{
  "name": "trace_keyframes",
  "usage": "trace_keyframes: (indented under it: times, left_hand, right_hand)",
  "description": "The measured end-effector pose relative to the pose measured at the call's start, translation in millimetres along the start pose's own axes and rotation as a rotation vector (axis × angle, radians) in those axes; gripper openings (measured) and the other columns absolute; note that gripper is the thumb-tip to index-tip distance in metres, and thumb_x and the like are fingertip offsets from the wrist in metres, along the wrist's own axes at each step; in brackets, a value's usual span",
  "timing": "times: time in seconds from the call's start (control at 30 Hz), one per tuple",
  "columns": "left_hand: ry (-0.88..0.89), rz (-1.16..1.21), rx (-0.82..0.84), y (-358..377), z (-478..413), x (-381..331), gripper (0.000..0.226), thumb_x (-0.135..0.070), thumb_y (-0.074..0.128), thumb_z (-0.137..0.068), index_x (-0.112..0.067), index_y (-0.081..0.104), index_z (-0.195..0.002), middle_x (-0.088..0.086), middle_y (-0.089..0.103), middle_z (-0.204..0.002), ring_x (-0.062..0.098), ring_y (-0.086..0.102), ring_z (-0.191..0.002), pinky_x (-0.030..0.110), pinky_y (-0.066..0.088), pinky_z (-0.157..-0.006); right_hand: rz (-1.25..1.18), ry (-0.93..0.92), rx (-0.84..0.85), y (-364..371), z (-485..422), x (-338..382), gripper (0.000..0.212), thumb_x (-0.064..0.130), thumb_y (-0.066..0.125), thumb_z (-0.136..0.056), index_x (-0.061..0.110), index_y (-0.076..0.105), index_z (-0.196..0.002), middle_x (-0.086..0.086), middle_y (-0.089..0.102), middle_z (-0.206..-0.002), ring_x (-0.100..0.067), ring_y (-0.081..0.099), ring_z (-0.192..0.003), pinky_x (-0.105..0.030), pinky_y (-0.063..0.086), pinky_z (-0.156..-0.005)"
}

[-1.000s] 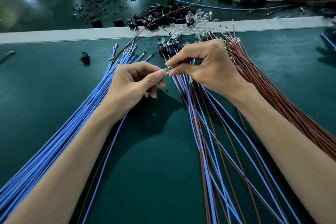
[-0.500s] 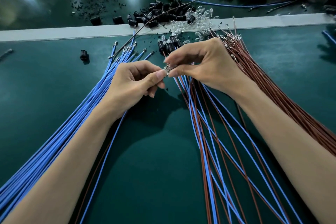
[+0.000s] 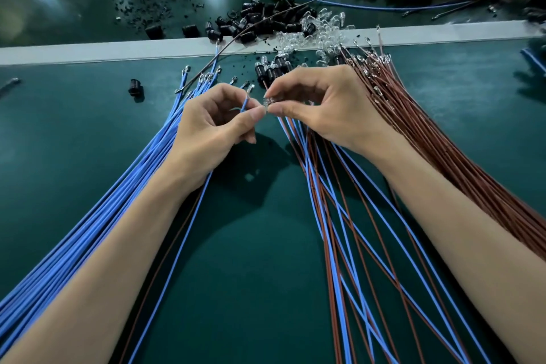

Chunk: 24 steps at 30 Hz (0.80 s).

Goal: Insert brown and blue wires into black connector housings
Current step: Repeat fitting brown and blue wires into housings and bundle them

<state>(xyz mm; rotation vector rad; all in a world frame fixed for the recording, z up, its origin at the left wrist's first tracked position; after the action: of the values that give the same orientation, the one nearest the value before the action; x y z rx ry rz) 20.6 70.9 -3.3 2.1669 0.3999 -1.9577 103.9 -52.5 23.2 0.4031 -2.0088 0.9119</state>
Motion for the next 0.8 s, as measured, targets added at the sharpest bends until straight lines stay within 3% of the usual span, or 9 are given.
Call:
trace_keyframes:
  times: [0.27,0.4,0.53,0.63,0.8]
  left_hand:
    - [0.009,-0.029,-0.071,-2.6,-0.8,0.0,0.016,-0.005,0.07,-0.081,-0.013,0.056,-0.079,-0.011,0.063,-0.06,0.003,0.056,-0.048,0.01,0.041,-0.051]
    - [0.0,-0.023,-0.08,-2.7,-0.6,1.3,0.015,-0.006,0.07,-0.08,-0.013,0.056,-0.079,-0.011,0.062,-0.059,0.003,0.056,-0.048,0.011,0.041,-0.051]
    - [0.0,0.015,-0.094,-4.5,-1.1,0.8,0.016,-0.014,0.071,-0.076,-0.013,0.058,-0.086,-0.012,0.064,-0.062,0.003,0.057,-0.049,0.011,0.041,-0.051]
    - [0.005,0.04,-0.051,-3.2,-1.2,2.0,0.016,-0.016,0.068,-0.082,-0.017,0.06,-0.096,-0.01,0.068,-0.069,0.005,0.062,-0.056,0.014,0.043,-0.053]
    - [0.018,0.152,-0.133,-5.0,-1.3,1.9,0.005,-0.016,0.063,-0.084,-0.012,0.063,-0.086,-0.007,0.068,-0.066,0.008,0.062,-0.063,0.019,0.049,-0.065]
  right_hand:
    - [0.19,-0.116,0.054,4.7,-0.2,6.8,0.012,0.01,0.069,-0.086,-0.002,0.07,-0.087,-0.002,0.06,-0.073,-0.007,0.052,-0.062,-0.012,0.04,-0.065]
    - [0.23,-0.13,0.032,6.2,-0.5,5.3,0.013,0.011,0.069,-0.086,-0.002,0.07,-0.088,-0.009,0.062,-0.074,-0.018,0.053,-0.064,-0.023,0.044,-0.064]
    - [0.159,-0.111,-0.011,4.8,-0.6,4.8,0.017,0.011,0.074,-0.08,-0.001,0.071,-0.092,-0.004,0.064,-0.08,-0.013,0.059,-0.07,-0.017,0.048,-0.072]
    - [0.18,-0.142,-0.044,4.0,-1.5,6.0,0.015,0.009,0.072,-0.081,-0.001,0.072,-0.091,-0.009,0.068,-0.083,-0.018,0.063,-0.074,-0.022,0.05,-0.074]
    - [0.169,-0.162,-0.069,4.7,-0.5,9.1,0.016,0.006,0.074,-0.078,-0.001,0.073,-0.093,-0.01,0.067,-0.084,-0.014,0.061,-0.075,-0.019,0.048,-0.074]
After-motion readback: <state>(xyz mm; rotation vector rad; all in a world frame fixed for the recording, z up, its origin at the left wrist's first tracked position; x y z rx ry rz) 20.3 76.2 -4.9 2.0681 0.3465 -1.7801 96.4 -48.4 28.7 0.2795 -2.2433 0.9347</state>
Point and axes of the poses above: each hand's wrist, its own z-axis away from the middle knuckle, its own y-axis out of the palm, x = y × z, the point moved 6 cm from there along -z, towards the middle knuckle
